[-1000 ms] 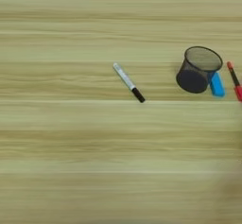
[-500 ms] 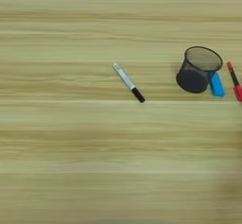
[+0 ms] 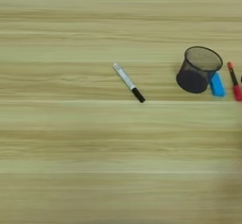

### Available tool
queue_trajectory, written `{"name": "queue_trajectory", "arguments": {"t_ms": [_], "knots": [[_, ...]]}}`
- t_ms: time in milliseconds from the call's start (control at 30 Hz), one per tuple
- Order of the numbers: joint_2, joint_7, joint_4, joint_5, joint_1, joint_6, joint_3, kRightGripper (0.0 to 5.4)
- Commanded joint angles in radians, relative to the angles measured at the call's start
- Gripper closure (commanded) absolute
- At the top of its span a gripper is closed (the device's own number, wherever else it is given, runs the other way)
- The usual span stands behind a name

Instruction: Move the objects on the table

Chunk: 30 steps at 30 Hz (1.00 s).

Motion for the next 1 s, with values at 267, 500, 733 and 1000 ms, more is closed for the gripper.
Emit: {"name": "queue_trajectory", "arguments": {"t_ms": [267, 500, 733, 1000], "knots": [[0.007, -0.020, -0.278, 0.028, 0.005, 0.057, 0.007, 0.20], [0.041, -0.020, -0.309, 0.017, -0.001, 0.078, 0.039, 0.05], [0.058, -0.022, -0.302, 0.011, -0.015, 0.082, 0.062, 0.05], [0.068, -0.023, -0.297, 0.008, -0.023, 0.081, 0.078, 0.05]]}}
